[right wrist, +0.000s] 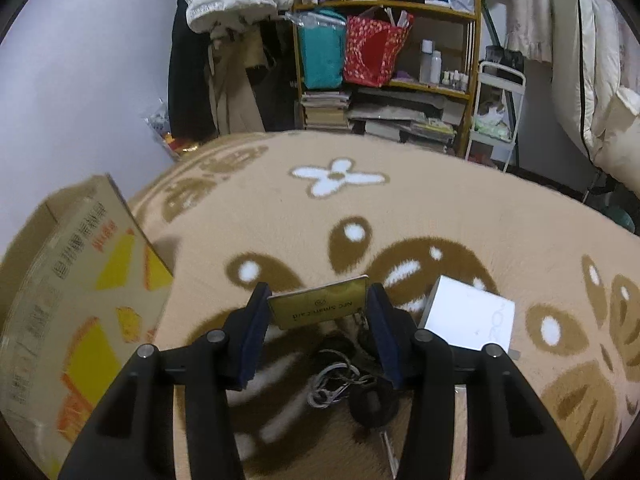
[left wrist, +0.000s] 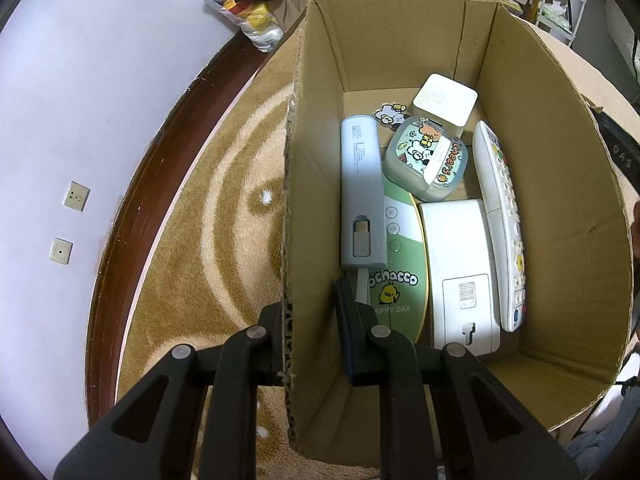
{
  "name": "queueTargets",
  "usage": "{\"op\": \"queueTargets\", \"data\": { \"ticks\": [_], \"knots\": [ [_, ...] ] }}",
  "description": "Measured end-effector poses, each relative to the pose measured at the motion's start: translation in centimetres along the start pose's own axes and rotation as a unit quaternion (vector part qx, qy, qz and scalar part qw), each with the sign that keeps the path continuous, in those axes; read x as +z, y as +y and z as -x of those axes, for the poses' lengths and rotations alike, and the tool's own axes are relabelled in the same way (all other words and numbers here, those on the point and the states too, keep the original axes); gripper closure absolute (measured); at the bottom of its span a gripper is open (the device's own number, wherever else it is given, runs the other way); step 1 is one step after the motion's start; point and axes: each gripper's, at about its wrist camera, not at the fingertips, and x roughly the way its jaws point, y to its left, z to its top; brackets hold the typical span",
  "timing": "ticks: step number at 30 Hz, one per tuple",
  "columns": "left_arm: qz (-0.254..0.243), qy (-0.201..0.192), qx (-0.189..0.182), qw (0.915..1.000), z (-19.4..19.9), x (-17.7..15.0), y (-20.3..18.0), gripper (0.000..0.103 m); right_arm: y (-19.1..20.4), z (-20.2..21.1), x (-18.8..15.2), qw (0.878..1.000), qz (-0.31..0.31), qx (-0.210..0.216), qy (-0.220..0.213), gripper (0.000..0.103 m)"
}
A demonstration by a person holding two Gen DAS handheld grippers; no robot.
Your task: Organize rigid objects
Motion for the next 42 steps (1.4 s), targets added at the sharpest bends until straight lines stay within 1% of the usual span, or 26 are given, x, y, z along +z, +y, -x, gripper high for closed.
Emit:
{"op": "queueTargets", "data": {
  "ticks": [7,10,14,19,25,29,33,35,42],
  "knots": [
    [-0.004,0.0,0.005,1.0,-0.1,0.0,-0.4,0.085,2.0,3.2,0.4,0.999,-0.009,0.034,-0.024,0.051],
    [-0.002,0.001,0.003,1.0,0.0,0.0,-0.4,0.085,3.3,4.8,0.9,0.998,0.0,0.049,-0.039,0.051],
    [-0.002,0.001,0.002,1.0,0.0,0.0,-0.4,0.085,5.3,7.3,1.7,0.995,0.019,0.069,-0.069,0.051],
    [-0.002,0.001,0.002,1.0,0.0,0.0,-0.4,0.085,7.3,10.9,3.1,0.987,0.031,0.099,-0.12,0.051],
    [-0.002,0.001,0.003,1.0,-0.1,0.0,-0.5,0.085,9.5,14.2,4.4,0.977,0.045,0.133,-0.16,0.051],
    [-0.002,0.001,0.003,1.0,-0.1,0.0,-0.4,0.085,10.9,15.7,4.7,0.971,0.045,0.158,-0.172,0.051],
    [-0.002,0.001,0.003,1.0,-0.1,0.0,-0.4,0.085,12.1,15.9,4.3,0.968,0.052,0.177,-0.168,0.051],
    [-0.002,0.001,0.003,1.0,-0.1,0.0,-0.4,0.085,12.2,14.9,3.9,0.968,0.033,0.196,-0.151,0.051],
    [-0.001,0.002,0.002,1.0,-0.1,0.0,-0.4,0.085,12.7,11.0,1.5,0.978,0.035,0.189,-0.088,0.051]
  ]
}}
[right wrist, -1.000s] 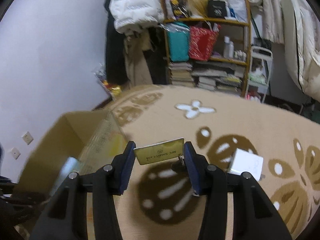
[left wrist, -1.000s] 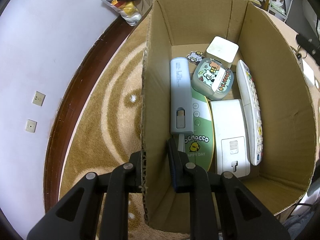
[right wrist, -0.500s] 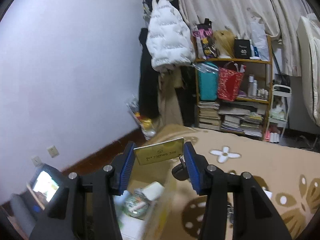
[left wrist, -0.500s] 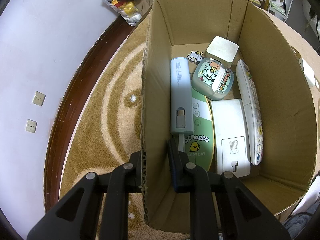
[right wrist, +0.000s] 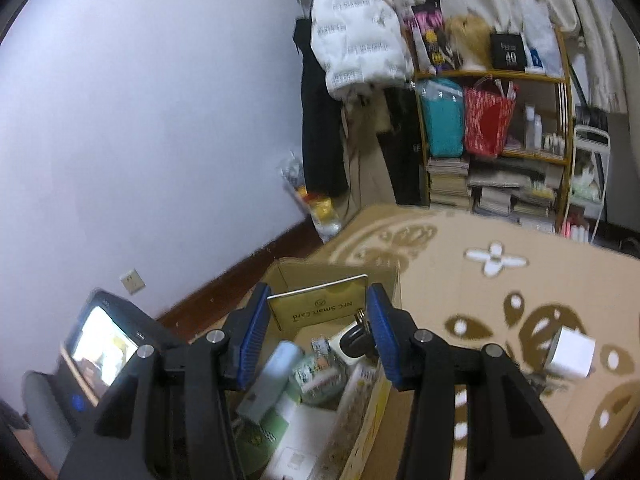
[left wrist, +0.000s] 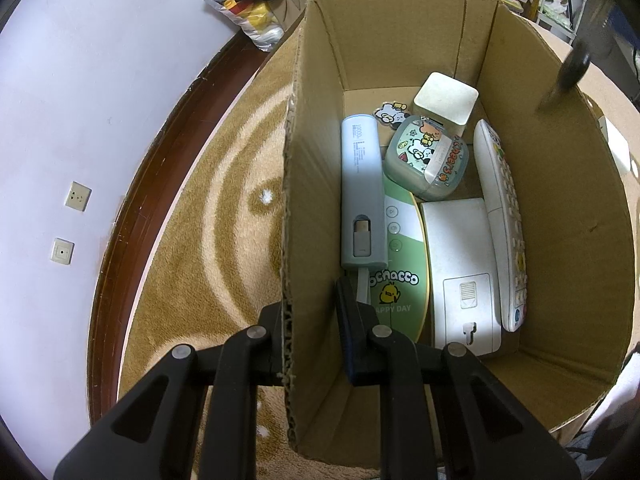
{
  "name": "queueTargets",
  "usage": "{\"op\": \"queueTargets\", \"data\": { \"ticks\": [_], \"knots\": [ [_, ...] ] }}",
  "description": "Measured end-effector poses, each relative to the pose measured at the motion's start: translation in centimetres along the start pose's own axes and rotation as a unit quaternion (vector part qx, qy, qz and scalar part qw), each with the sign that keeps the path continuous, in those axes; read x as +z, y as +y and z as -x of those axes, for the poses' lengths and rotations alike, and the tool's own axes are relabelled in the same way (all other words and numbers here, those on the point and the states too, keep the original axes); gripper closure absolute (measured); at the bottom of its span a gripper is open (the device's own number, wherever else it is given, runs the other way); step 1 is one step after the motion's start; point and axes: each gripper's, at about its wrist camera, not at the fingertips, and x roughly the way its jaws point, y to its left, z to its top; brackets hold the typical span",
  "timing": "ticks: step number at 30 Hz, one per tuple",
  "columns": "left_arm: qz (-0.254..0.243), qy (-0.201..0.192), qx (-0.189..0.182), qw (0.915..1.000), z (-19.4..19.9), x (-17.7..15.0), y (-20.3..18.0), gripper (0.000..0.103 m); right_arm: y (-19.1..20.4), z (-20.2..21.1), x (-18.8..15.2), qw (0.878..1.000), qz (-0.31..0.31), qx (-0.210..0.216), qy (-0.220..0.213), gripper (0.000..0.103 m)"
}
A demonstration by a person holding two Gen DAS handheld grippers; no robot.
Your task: Organize rigid objects
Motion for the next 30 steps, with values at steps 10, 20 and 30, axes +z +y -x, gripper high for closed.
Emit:
{"op": "queueTargets", "data": {
  "ticks": [10,20,30],
  "knots": [
    [0.0,0.001,0.001,1.0,-0.1,0.0,0.0,0.084,-1.2,-1.7,-1.9,0.999,-0.007,-0.004,0.043,0.051],
    [0.002,0.001,-0.002,1.0,0.0,0.0,0.4,0.084,-1.2,-1.9,-1.5,0.998,0.018,-0.038,0.052,0.034],
    [-0.001,0.001,0.002,1.0,-0.1,0.0,0.2,0.084,-5.4,-0.7,-0.7,0.993,-0.016,-0.106,0.048,0.006]
  ]
}}
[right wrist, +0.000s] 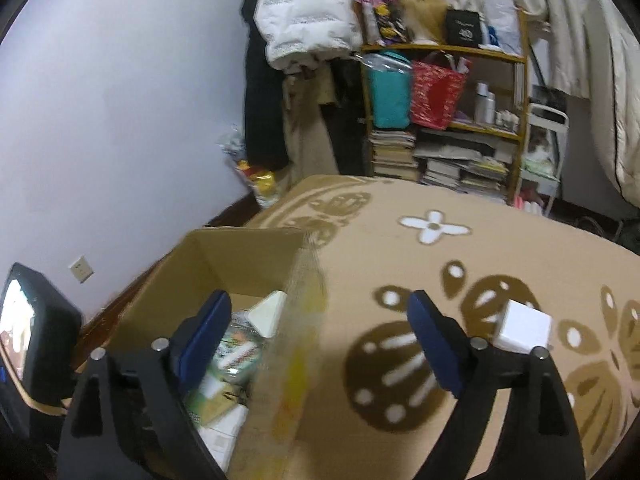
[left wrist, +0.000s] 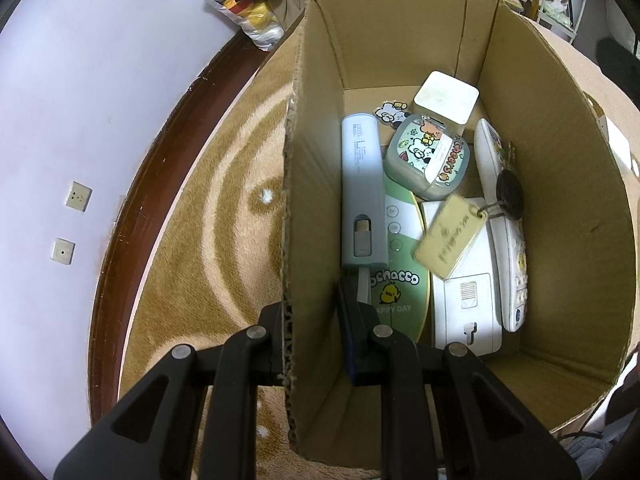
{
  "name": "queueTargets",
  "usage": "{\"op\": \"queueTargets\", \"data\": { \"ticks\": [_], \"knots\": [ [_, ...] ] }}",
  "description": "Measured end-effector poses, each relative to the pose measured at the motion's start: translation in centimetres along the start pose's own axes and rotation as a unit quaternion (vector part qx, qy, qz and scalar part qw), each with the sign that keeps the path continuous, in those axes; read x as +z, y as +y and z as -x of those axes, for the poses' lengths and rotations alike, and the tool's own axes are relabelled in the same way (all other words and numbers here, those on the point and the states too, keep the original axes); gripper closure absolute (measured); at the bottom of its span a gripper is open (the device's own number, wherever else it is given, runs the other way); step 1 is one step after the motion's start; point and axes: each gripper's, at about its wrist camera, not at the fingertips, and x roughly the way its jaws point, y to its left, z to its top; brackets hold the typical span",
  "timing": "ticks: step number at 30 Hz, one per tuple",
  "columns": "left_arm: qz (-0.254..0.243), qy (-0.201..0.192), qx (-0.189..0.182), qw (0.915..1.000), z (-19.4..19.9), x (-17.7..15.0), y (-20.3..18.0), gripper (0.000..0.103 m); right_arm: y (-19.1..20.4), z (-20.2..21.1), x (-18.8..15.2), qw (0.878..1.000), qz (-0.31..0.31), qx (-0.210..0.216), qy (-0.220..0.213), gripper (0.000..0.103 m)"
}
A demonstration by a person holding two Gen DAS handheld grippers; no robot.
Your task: Organize rigid objects
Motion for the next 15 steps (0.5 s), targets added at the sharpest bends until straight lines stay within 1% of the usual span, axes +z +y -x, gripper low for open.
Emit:
{"op": "queueTargets", "data": {
  "ticks": [1,2,6,8,11,15],
  "knots": [
    [0.0,0.0,0.0,1.0,0.0,0.0,0.0,0.084,-0.5,0.0,0.0,1.0,-0.002,-0.009,0.001,0.001],
    [0.0,0.0,0.0,1.0,0.0,0.0,0.0,0.084,-1.0,0.0,0.0,1.0,-0.004,-0.017,0.001,0.0],
    [0.0,0.0,0.0,1.0,0.0,0.0,0.0,0.084,-3.3,-0.3,-0.3,0.998,-0.029,-0.046,0.007,0.0],
    [-0.001,0.0,0.001,1.0,0.0,0.0,-0.1,0.084,-4.9,-0.6,-0.7,0.995,-0.058,-0.077,0.006,0.0],
    [-0.003,0.0,0.004,1.0,0.0,0.0,-0.3,0.084,-6.7,-1.3,-1.7,0.99,-0.087,-0.107,0.014,0.0],
    [-0.003,0.001,0.004,1.0,0.0,-0.1,-0.4,0.084,-8.2,-2.6,-2.8,0.986,-0.095,-0.131,0.034,0.0]
  ]
}}
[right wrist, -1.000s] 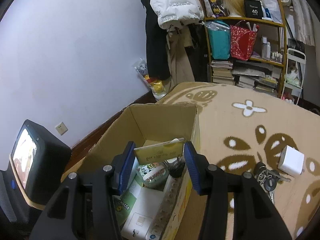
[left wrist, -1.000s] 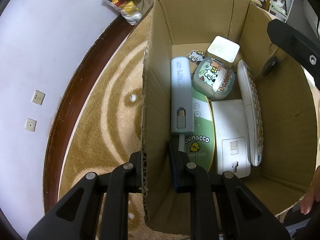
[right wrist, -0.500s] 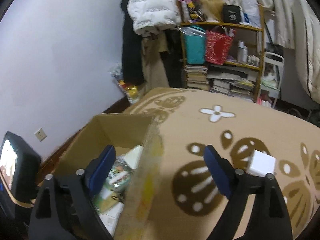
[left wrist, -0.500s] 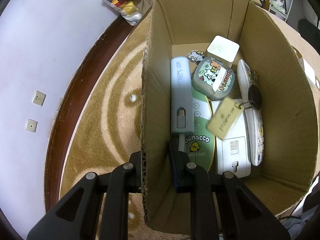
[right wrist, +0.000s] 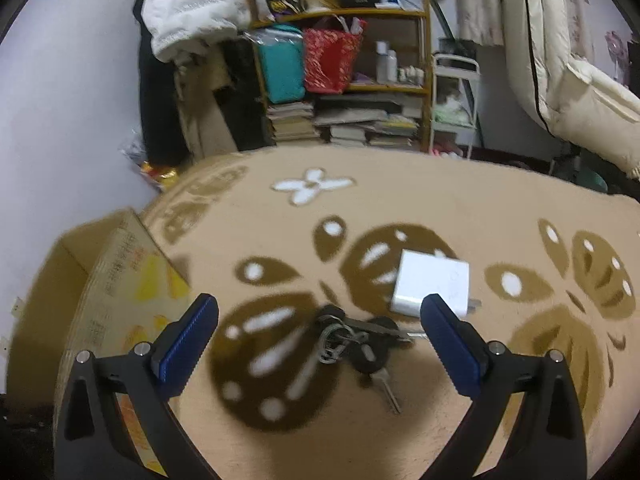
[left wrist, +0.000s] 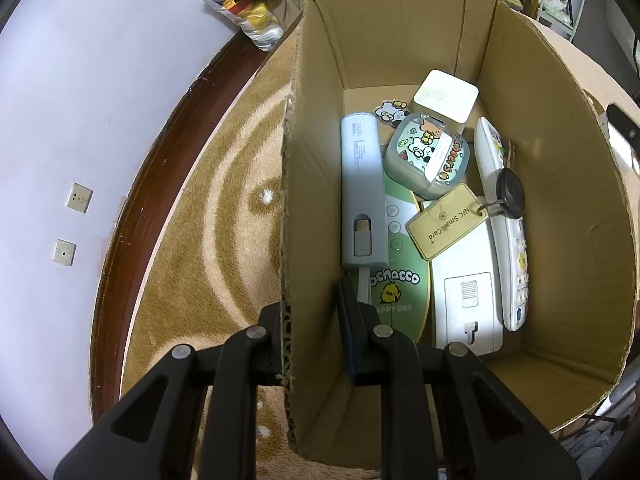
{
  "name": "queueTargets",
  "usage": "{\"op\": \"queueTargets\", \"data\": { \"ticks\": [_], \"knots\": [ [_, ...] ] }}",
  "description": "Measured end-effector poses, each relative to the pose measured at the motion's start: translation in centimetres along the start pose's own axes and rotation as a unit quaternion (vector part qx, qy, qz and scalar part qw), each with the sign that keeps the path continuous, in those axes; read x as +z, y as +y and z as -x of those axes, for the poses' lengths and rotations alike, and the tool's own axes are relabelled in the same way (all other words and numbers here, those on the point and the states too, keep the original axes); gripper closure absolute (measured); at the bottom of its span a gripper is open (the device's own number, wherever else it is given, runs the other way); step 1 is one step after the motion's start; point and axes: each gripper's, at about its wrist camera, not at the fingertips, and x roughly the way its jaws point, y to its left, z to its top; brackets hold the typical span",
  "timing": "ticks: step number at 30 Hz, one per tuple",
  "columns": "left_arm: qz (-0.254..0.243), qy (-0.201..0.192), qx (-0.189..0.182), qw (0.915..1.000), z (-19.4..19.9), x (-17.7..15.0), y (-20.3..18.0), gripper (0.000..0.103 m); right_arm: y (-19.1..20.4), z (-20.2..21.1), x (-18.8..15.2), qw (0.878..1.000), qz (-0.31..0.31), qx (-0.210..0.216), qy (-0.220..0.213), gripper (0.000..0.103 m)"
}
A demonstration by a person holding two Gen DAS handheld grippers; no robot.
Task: Organize rigid objects
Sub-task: 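Reach the right gripper to the black key bunch and grasp it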
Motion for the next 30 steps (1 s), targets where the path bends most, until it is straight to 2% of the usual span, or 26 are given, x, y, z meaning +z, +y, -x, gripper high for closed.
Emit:
{"op": "queueTargets", "data": {
  "ticks": [7,11,24,27,30],
  "knots": [
    [-0.003,0.001,0.003,1.0,0.0,0.1,-0.2,0.084,-1.9,-2.5,-1.5,0.999,-0.029,-0.02,0.031,0.0],
    [-0.004,0.004,0.004,1.0,-0.1,0.2,-0.4,0.084,-2.9,-3.4,-1.9,0.998,-0.052,-0.017,0.037,0.0],
    [-0.007,0.007,0.007,0.9999,-0.2,0.2,-0.7,0.084,-3.6,-6.3,-2.9,0.996,-0.057,-0.021,0.064,0.0],
    [-0.007,0.007,0.007,0.9999,-0.2,0.2,-0.7,0.084,-3.5,-6.7,-2.9,0.996,-0.061,-0.018,0.069,0.004],
    [-0.008,0.007,0.008,0.9999,-0.2,0.3,-0.7,0.084,-3.3,-6.8,-3.1,0.996,-0.054,-0.031,0.07,0.015]
  ]
}}
